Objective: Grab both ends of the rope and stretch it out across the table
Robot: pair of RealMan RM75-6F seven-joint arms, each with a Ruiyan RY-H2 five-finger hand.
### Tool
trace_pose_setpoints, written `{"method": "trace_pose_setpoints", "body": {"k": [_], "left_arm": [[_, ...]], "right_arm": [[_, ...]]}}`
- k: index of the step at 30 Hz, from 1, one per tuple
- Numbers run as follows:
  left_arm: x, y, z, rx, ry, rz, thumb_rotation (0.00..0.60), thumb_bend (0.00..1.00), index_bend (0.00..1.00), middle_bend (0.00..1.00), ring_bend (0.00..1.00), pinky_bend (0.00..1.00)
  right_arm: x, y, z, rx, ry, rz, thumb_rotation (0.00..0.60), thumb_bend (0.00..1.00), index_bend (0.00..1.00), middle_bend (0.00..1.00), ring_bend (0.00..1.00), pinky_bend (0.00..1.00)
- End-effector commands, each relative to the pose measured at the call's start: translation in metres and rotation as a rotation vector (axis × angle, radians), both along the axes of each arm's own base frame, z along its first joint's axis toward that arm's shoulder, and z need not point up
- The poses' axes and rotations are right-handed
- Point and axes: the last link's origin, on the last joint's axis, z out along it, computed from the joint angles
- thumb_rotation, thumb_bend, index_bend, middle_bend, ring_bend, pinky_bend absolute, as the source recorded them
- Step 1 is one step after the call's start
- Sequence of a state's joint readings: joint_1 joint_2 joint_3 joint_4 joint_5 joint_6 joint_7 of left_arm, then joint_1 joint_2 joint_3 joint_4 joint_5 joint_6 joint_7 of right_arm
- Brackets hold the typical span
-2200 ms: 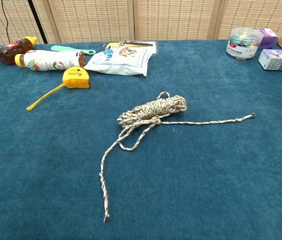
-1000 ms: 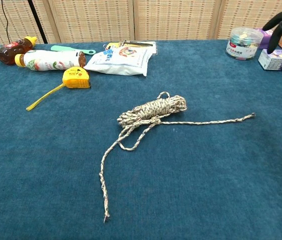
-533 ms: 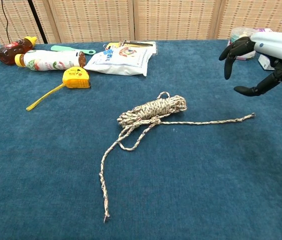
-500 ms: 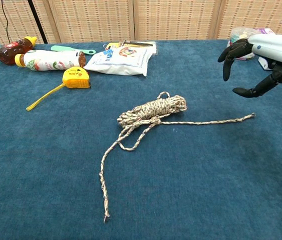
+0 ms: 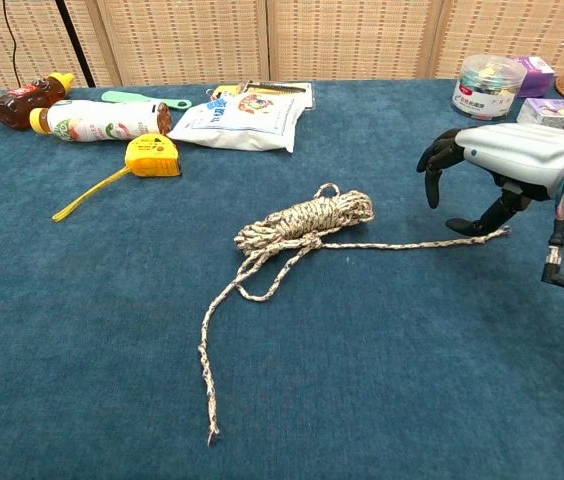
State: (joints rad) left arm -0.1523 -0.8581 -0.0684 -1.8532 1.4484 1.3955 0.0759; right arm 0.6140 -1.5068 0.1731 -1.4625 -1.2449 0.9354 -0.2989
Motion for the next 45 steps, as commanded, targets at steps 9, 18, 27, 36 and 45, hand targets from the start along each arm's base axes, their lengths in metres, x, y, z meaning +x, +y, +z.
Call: {"method": "trace_pose_setpoints", "body": {"k": [9,18,27,36,45], "left_arm": [[-0.005,-0.002,-0.003,-0.019,0.003,0.021,0.600,0.31,0.19,0.11,0.08,0.00],[-0.007,-0.003,-0.003,-0.021,0.000,0.030,0.600,0.31,0.19,0.11,0.07,0.00],[-0.006,-0.003,-0.002,-0.023,0.004,0.017,0.600,0.31,0.19,0.11,0.07,0.00],[-0.006,-0.004,-0.002,-0.023,0.001,0.020,0.600,0.31,0.19,0.11,0.07,0.00],[-0.004,-0.006,0.000,-0.020,0.003,0.017,0.600,0.31,0.19,0.11,0.06,0.00]], "right_arm": [[-0.009,-0.010,-0.016,-0.004,0.024,-0.032,0.600,0.39,0.48,0.21,0.05,0.00],[-0.018,-0.009,-0.023,-0.006,0.041,-0.050,0.600,0.39,0.48,0.21,0.05,0.00],[-0.025,-0.007,-0.027,-0.009,0.051,-0.063,0.600,0.39,0.49,0.22,0.05,0.00],[-0.028,-0.004,-0.026,-0.021,0.040,-0.067,0.600,0.39,0.50,0.22,0.05,0.00],[-0.030,0.001,-0.028,-0.022,0.026,-0.074,0.600,0.39,0.50,0.19,0.01,0.00]]}}
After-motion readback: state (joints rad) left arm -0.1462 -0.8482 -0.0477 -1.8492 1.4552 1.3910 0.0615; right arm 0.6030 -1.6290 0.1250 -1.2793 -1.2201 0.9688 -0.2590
